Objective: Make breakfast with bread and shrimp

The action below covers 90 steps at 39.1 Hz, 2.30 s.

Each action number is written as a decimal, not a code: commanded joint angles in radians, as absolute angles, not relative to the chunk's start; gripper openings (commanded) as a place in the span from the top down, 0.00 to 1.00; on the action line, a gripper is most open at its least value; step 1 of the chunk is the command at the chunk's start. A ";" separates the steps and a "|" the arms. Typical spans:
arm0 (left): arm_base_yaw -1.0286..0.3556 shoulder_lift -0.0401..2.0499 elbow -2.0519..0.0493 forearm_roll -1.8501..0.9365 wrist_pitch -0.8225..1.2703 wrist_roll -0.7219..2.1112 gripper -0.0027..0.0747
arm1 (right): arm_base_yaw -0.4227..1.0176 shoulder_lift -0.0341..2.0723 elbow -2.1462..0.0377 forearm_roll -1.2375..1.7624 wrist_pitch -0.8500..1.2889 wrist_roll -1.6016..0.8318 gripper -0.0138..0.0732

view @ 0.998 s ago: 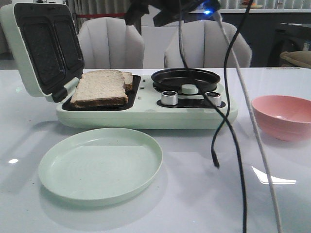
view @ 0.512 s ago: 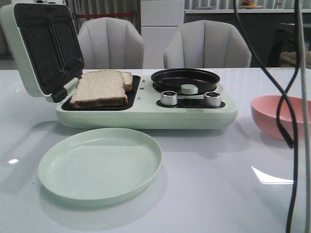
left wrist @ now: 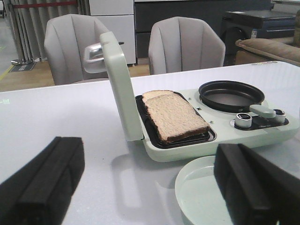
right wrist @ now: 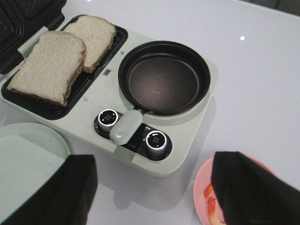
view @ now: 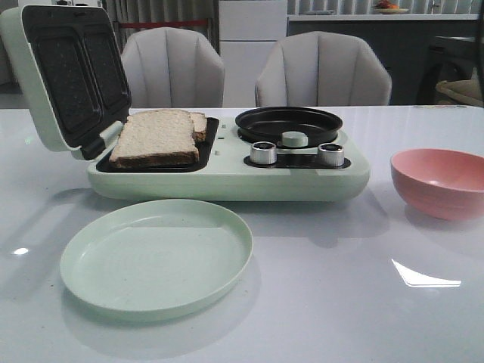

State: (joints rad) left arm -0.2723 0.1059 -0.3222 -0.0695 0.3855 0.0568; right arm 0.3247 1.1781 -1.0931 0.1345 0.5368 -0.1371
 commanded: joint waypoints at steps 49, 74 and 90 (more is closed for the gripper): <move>-0.279 0.117 -0.349 -0.101 0.302 0.054 0.17 | 0.321 0.161 -0.237 0.224 0.063 -0.131 0.15; -0.279 0.341 -0.566 -0.142 0.309 0.056 0.41 | 0.321 0.161 -0.237 0.229 0.066 -0.131 0.15; -0.279 0.791 -0.834 -0.325 0.293 0.056 0.44 | 0.321 0.161 -0.237 0.229 0.066 -0.131 0.15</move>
State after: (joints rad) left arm -0.2723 0.7050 -0.7401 -0.2625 0.3786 0.0568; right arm 0.3247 0.1525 -0.2098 0.2293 0.1485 -0.1291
